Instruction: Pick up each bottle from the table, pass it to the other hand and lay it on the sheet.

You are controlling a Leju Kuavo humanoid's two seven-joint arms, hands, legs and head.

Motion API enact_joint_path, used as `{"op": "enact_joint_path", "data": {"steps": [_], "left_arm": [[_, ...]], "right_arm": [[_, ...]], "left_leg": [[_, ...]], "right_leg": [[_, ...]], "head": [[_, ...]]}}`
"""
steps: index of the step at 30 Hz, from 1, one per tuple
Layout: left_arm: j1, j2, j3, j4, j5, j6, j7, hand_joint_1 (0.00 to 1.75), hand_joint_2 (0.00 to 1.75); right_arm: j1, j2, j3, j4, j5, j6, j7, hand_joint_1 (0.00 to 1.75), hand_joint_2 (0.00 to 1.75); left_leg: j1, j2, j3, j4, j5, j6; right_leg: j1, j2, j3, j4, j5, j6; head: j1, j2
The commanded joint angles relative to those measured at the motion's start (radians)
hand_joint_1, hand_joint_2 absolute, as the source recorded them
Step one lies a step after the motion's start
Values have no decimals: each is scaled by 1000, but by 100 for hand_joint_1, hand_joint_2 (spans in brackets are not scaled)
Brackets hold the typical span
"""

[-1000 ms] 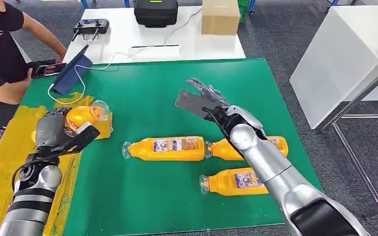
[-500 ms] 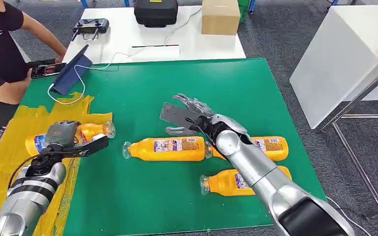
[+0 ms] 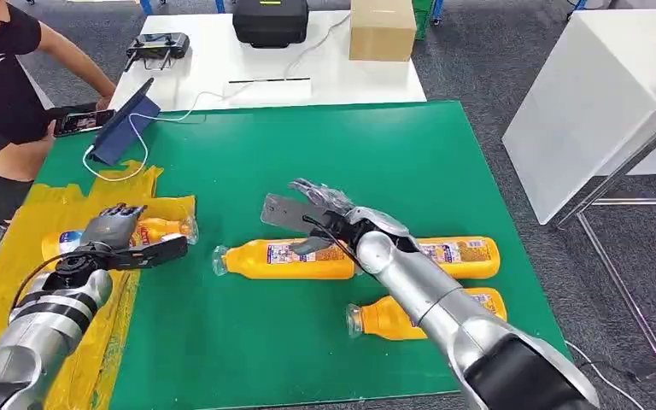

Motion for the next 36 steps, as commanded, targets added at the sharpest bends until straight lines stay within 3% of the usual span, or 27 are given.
{"op": "enact_joint_path", "data": {"steps": [1, 7, 10, 14, 17, 21, 36], "left_arm": [[-76, -14, -13, 86, 81, -23, -75, 0, 0], [-68, -44, 57, -26, 323, -89, -193, 0, 0], [-2, -87, 148, -199, 529, -64, -236, 0, 0], [80, -133, 224, -413, 865, -180, -262, 0, 0], [82, -134, 226, -421, 891, -192, -264, 0, 0], [116, -153, 251, -489, 1132, -279, -287, 0, 0], [127, -155, 250, -511, 1177, -286, -287, 0, 0]], "right_arm": [[-96, 35, 42, 208, 12, 1, -1, 0, 175], [-110, 57, 36, 311, 47, -5, -17, 0, 175], [-93, 55, 33, 328, 72, -17, -24, 0, 175], [-85, 63, 34, 365, 109, -26, -35, 0, 175], [-85, 64, 35, 369, 111, -25, -36, 0, 175], [-93, 87, 36, 405, 130, -19, -43, 0, 175], [-94, 93, 38, 412, 136, -18, -45, 0, 175]], "left_leg": [[0, 0, 1, 1, -1, -1], [1, -3, 2, 2, -1, -1], [1, -3, 2, 1, -1, -1], [0, -2, 3, 0, -1, -1], [0, 0, 4, 0, -2, -1], [0, 0, 3, 0, -1, -1], [0, -1, 2, 0, -1, -1]], "right_leg": [[0, -1, 2, 0, -1, 0], [1, -4, 3, 1, -2, 0], [1, -4, 3, 0, -2, 0], [1, -4, 5, -1, -2, 0], [1, -2, 4, -1, -2, 0], [0, -1, 3, 0, -1, 0], [0, -2, 3, 0, -1, 0]], "head": [[0, 0], [0, 0], [0, 0], [0, 0], [0, 0], [0, 0], [0, 0]]}}
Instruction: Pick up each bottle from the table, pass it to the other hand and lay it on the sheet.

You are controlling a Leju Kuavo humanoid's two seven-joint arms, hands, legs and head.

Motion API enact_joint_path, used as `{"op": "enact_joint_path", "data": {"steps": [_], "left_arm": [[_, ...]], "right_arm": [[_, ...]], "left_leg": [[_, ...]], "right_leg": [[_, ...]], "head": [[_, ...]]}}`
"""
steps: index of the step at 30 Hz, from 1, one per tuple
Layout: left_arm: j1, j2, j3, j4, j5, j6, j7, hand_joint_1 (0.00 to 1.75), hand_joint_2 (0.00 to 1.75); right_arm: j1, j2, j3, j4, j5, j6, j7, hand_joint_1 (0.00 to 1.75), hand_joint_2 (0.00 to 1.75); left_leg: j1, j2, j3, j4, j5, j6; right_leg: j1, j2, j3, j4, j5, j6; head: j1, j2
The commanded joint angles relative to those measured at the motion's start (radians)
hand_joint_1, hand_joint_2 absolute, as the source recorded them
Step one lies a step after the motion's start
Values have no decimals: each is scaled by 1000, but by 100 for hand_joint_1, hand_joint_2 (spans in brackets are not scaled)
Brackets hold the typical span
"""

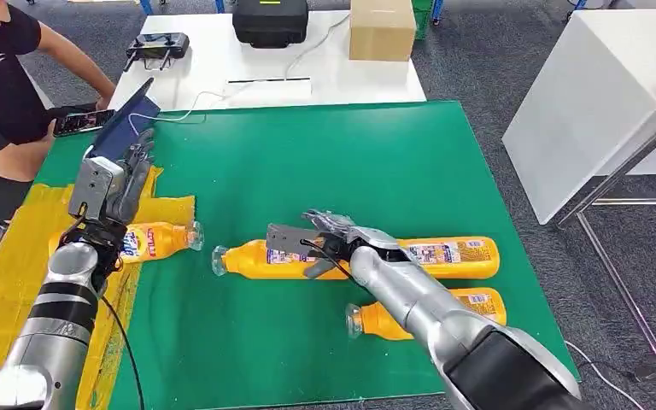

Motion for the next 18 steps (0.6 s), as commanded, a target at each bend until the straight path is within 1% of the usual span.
{"op": "enact_joint_path", "data": {"steps": [1, 2, 5, 6, 7, 8, 9, 14, 18], "left_arm": [[-2, -29, 31, -34, 43, -13, 4, 0, 0], [30, -28, -18, -109, 103, -2, 11, 0, 0], [27, -29, -26, -107, 106, 1, 11, 0, 0], [24, -30, -27, -104, 108, 2, 10, 0, 0], [20, -30, -28, -101, 109, 2, 10, 0, 0], [16, -30, -28, -95, 113, 2, 9, 0, 0], [13, -30, -29, -91, 114, 2, 9, 0, 0], [2, -28, -33, -67, 127, 2, 5, 0, 0], [-5, -28, -37, -55, 137, -1, 2, 0, 0]], "right_arm": [[-54, 16, 22, 96, 9, 7, -6, 0, 175], [-50, 54, 64, 143, 68, 16, -4, 0, 175], [-46, 65, 87, 162, 90, 39, -3, 0, 175], [-45, 67, 94, 168, 95, 54, -2, 0, 175], [-43, 67, 100, 173, 99, 65, -1, 28, 175], [-41, 66, 106, 178, 103, 76, -2, 138, 175], [-41, 64, 110, 182, 106, 87, 0, 175, 175], [-40, 54, 116, 192, 112, 109, -1, 175, 175], [-40, 54, 116, 194, 114, 115, 3, 175, 175]], "left_leg": [[0, -1, 3, 0, -1, -1], [0, 1, 2, 0, -1, 0], [0, -1, 1, 0, 0, 0], [1, -1, 5, 1, -2, -1], [0, -1, 2, 0, -1, -1], [1, -1, 4, 0, -2, -1], [1, -2, 3, 0, -1, -1], [0, -2, 2, 0, 0, 0], [1, -3, 4, 0, -1, -1]], "right_leg": [[0, -2, 3, 0, -2, 0], [0, -1, 3, 0, -1, 0], [0, -2, 2, 0, -1, 0], [1, -4, 6, 0, -3, 0], [0, -2, 3, 0, -1, 0], [1, -3, 4, 0, -2, 0], [1, -3, 4, 0, -2, 0], [1, -3, 3, -1, -1, 0], [1, -4, 5, -1, -1, 0]], "head": [[0, 0], [0, 0], [0, 0], [0, 0], [0, 0], [0, 0], [0, 0], [0, 0], [0, 0]]}}
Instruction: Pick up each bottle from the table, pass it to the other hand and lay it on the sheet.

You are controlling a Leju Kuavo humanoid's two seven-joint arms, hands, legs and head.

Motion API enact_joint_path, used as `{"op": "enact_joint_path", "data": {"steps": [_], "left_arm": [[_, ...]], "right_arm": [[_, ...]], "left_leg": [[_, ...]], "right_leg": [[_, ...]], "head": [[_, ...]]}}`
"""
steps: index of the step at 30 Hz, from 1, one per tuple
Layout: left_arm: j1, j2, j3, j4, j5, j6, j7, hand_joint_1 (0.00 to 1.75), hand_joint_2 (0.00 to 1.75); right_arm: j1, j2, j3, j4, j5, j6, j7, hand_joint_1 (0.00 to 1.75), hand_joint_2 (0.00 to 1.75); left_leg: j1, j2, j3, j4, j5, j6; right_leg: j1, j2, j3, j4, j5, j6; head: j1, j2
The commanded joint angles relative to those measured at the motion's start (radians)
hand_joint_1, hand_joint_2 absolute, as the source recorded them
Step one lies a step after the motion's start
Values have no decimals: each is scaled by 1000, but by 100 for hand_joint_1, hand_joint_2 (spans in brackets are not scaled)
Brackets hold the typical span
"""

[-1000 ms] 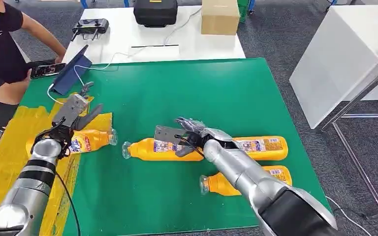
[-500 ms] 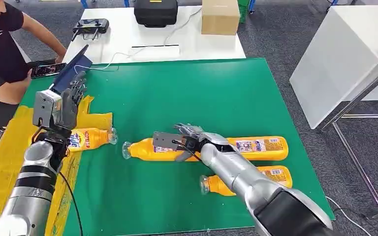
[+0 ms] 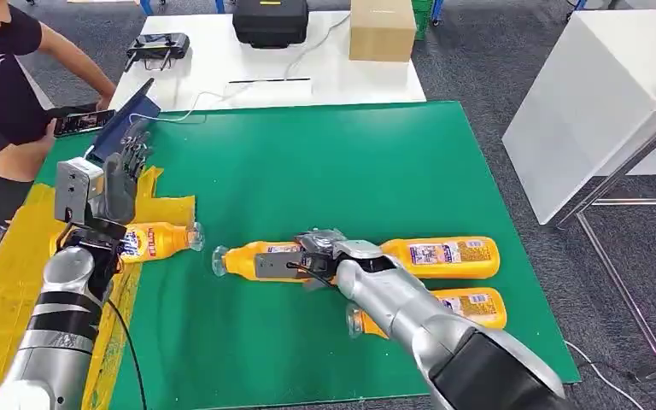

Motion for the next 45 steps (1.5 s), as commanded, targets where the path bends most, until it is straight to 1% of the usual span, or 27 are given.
{"op": "enact_joint_path", "data": {"steps": [1, 2, 3, 5, 18, 20, 21, 23, 24, 25, 26, 27, 28, 29, 30, 31, 32, 33, 34, 35, 36, 37, 38, 39, 41, 45], "left_arm": [[-53, -10, -22, 65, 17, -4, -1, 0, 0], [-53, -10, -22, 65, 17, -4, -1, 0, 0], [-53, -10, -22, 65, 17, -4, -1, 0, 0], [-53, -10, -22, 65, 17, -4, -1, 0, 0], [-54, -11, -24, 66, 19, -4, -1, 0, 0], [-52, -8, -33, 65, 16, -11, 26, 0, 0], [-48, -9, -27, 64, 38, -26, 43, 0, 0], [-20, -8, 8, 54, 144, -84, 84, 0, 0], [-1, -8, 29, 44, 206, -110, 99, 0, 0], [35, -9, 66, 23, 316, -150, 119, 0, 0], [81, -6, 92, -9, 394, -158, 133, 0, 0], [124, 2, 106, -35, 477, -183, 162, 0, 0], [178, 15, 121, -63, 576, -220, 182, 0, 0], [217, 23, 128, -83, 637, -238, 196, 0, 175], [250, 33, 124, -110, 650, -243, 196, 0, 175], [281, 29, 121, -144, 657, -244, 193, 0, 175], [294, 22, 116, -166, 660, -243, 192, 0, 175], [304, 15, 104, -192, 645, -228, 185, 0, 175], [306, 11, 92, -207, 630, -214, 184, 0, 175], [307, 6, 84, -218, 630, -208, 186, 0, 175], [307, 4, 75, -225, 636, -206, 191, 0, 175], [309, 6, 70, -229, 636, -207, 191, 0, 175], [311, 7, 65, -232, 638, -206, 192, 0, 175], [319, 8, 58, -242, 643, -207, 193, 0, 175], [334, 12, 42, -257, 649, -214, 195, 0, 175], [356, 17, 12, -291, 638, -229, 192, 0, 175]], "right_arm": [[-28, -6, 53, 97, 6, 22, 5, 175, 175], [-28, -6, 53, 97, 6, 22, 5, 175, 175], [-28, -6, 53, 97, 6, 22, 5, 175, 175], [-28, -6, 53, 97, 6, 22, 5, 175, 175], [-27, -6, 53, 98, 7, 21, 10, 175, 175], [-23, -8, 32, 95, 7, -37, 32, 175, 175], [-22, -9, 17, 90, 5, -72, 36, 175, 175], [-28, -10, -53, 65, -36, -154, 28, 175, 175], [-32, -11, -94, 42, -67, -184, 9, 175, 175], [-33, -14, -152, -7, -121, -210, -41, 175, 175], [-27, -20, -170, -74, -130, -253, -69, 175, 175], [-6, -27, -200, -169, -165, -253, -92, 175, 175], [31, -48, -202, -327, -181, -256, -94, 175, 175], [69, -63, -206, -464, -199, -269, -98, 175, 175], [105, -80, -204, -588, -212, -276, -81, 175, 175], [143, -103, -190, -717, -218, -285, -52, 175, 175], [163, -114, -183, -776, -223, -290, -39, 175, 175], [185, -124, -177, -830, -227, -304, -41, 175, 175], [197, -130, -170, -853, -221, -317, -43, 175, 175], [206, -133, -165, -866, -222, -320, -43, 175, 175], [213, -136, -160, -872, -225, -324, -46, 175, 175], [215, -137, -158, -871, -223, -329, -50, 175, 175], [218, -135, -159, -870, -226, -335, -55, 175, 175], [222, -135, -157, -869, -228, -343, -63, 175, 175], [225, -136, -153, -869, -229, -348, -69, 175, 175], [223, -141, -149, -865, -231, -349, -69, 175, 175]], "left_leg": [[1, -3, 2, 0, -1, -1], [0, -2, 2, 0, 0, 0], [1, -3, 6, 0, -2, -1], [0, -2, 2, 0, 0, 0], [1, -3, 4, 0, -1, -1], [1, -2, 2, -1, 0, 0], [1, -4, 6, 0, -2, -1], [0, -2, 2, -1, 0, 0], [0, -2, 4, -1, -1, -1], [1, -2, 5, -1, -1, -1], [0, 0, 5, -1, -1, -1], [0, 1, 5, -1, -2, -1], [-1, 4, 3, -1, -1, 0], [-1, 9, 6, -2, -3, -1], [-1, 10, 4, -3, -3, 0], [-1, 10, 5, -2, -4, -1], [0, 10, 4, -2, -3, -1], [1, 10, 6, -2, -5, -1], [1, 6, 5, -1, -4, -1], [1, 3, 1, -1, -2, -1], [1, 0, 2, 0, -3, -2], [1, -2, 7, 0, -3, -2], [0, -2, 5, 0, -2, -1], [1, -3, 9, 0, -4, -1], [1, 0, 5, 0, -2, -1], [1, -1, 7, 0, -2, -2]], "right_leg": [[1, -4, 4, -1, -1, 0], [0, -3, 3, -1, -1, 0], [1, -5, 7, -1, -3, 0], [0, -3, 3, -1, -1, 0], [1, -4, 5, -1, -2, 0], [1, -3, 3, -1, -1, 0], [2, -6, 8, -1, -3, 0], [0, -3, 3, -1, -1, 0], [0, -3, 4, -1, -1, 0], [1, -4, 6, -1, -2, 0], [1, -2, 5, -1, -1, 0], [1, -1, 5, -1, -1, 0], [-1, 3, 2, 0, 0, 0], [-1, 8, 3, -1, 0, 0], [-1, 9, 2, -1, 0, 0], [-1, 10, 3, 0, -1, 0], [-1, 10, 3, 0, -1, 0], [0, 9, 4, 0, -3, 0], [0, 6, 4, 0, -4, 0], [1, 3, 0, 0, -2, 0], [1, 0, 1, 0, -4, -1], [1, -1, -1, 0, -4, -1], [1, -1, -3, 0, -2, 0], [1, -2, 1, 0, -5, 0], [1, 1, -3, 0, -2, 0], [1, -1, -1, 0, -3, -1]], "head": [[0, 0], [0, 0], [0, 0], [0, 0], [0, 0], [0, 0], [0, 0], [0, 0], [0, 0], [0, 0], [0, 0], [0, 0], [0, 0], [0, 0], [0, 0], [0, 0], [0, 0], [0, 0], [0, 0], [0, 0], [0, 0], [0, 0], [0, 0], [0, 0], [0, 0], [0, 0]]}}
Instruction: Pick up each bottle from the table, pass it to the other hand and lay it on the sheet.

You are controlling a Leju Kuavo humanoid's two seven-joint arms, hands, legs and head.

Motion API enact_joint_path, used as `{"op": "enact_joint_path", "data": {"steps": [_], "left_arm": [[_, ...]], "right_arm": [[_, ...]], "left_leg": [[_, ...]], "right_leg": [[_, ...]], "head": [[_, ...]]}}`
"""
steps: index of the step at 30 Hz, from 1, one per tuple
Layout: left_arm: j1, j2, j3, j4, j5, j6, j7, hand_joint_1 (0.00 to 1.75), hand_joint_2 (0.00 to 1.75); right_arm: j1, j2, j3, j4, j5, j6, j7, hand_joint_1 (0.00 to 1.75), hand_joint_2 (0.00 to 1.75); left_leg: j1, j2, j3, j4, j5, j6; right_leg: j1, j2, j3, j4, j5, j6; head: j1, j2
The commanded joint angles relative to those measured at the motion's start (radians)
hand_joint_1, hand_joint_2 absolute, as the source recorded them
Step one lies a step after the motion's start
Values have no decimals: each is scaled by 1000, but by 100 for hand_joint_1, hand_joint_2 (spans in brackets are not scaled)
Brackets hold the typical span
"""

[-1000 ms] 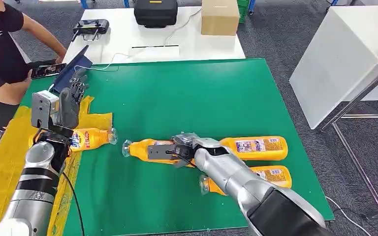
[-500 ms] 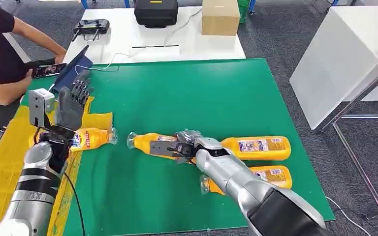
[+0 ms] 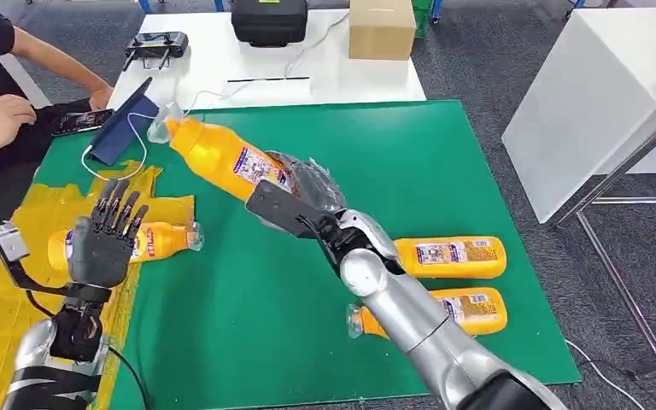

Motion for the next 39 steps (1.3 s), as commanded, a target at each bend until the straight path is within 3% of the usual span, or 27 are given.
{"op": "enact_joint_path", "data": {"steps": [1, 3, 9, 10, 14, 17, 18, 24, 33, 34, 35, 39], "left_arm": [[41, 3, -65, -74, -5, -17, 7, 0, 175], [43, 3, -74, -88, -27, -17, -4, 0, 175], [60, -23, -122, -155, -43, -43, -20, 0, 175], [59, -22, -131, -165, -50, -48, -28, 0, 175], [51, -38, -168, -191, -49, -57, -32, 0, 175], [24, -37, -195, -179, -43, -61, -47, 0, 175], [21, -37, -196, -177, -43, -61, -48, 0, 175], [16, -31, -194, -138, 5, -81, -48, 0, 175], [8, -39, -198, -128, 37, -90, -49, 3, 175], [9, -41, -195, -131, 41, -90, -51, 80, 175], [10, -41, -195, -132, 41, -91, -51, 175, 175], [13, -43, -191, -134, 45, -92, -54, 175, 175]], "right_arm": [[8, -53, 10, -106, -9, -8, -5, 175, 175], [5, -52, 7, -100, -12, -6, -4, 175, 175], [-16, -27, 50, -41, -18, 57, 6, 175, 175], [-20, -21, 59, -29, -20, 64, 5, 175, 175], [-35, 10, 122, 23, -19, 112, 8, 175, 175], [-65, 26, 197, 82, -120, 259, 0, 175, 175], [-63, 28, 203, 85, -118, 257, 0, 175, 175], [-64, 40, 335, 65, -143, 305, -16, 175, 175], [-78, 54, 408, 55, -201, 300, -2, 175, 175], [-80, 53, 410, 59, -206, 296, -2, 175, 175], [-83, 49, 409, 61, -208, 294, -2, 175, 175], [-85, 43, 406, 67, -213, 289, -4, 175, 175]], "left_leg": [[1, -2, 3, 0, -1, 0], [1, -3, 7, 0, -3, -1], [0, -1, 2, 0, 0, 0], [1, -1, 7, 0, -3, -1], [0, 0, 2, 0, -1, 0], [0, 0, 1, 0, 0, 0], [1, 1, 8, 0, -3, -1], [0, -1, 5, -1, -1, -1], [0, -1, 2, -1, 0, 0], [1, -1, 5, -1, -1, -1], [1, -1, 8, -1, -2, -1], [0, -1, 2, -1, 0, 0]], "right_leg": [[1, -3, 4, 0, -2, 0], [1, -5, 9, 0, -4, 0], [0, -2, 2, 0, -1, 0], [1, -3, 8, 0, -4, 0], [0, -1, 3, 0, -1, 0], [0, -1, 2, 0, 0, 0], [1, -2, 8, 1, -3, 0], [0, -2, 5, 0, -2, 0], [0, -2, 3, 0, -1, 0], [1, -2, 6, 0, -2, 0], [1, -3, 9, 0, -3, 0], [0, -2, 2, 0, -1, 0]], "head": [[0, 0], [0, 0], [-1, 0], [0, 0], [0, 0], [0, 0], [0, 0], [0, 0], [0, 0], [-1, 0], [0, 0], [0, 0]]}}
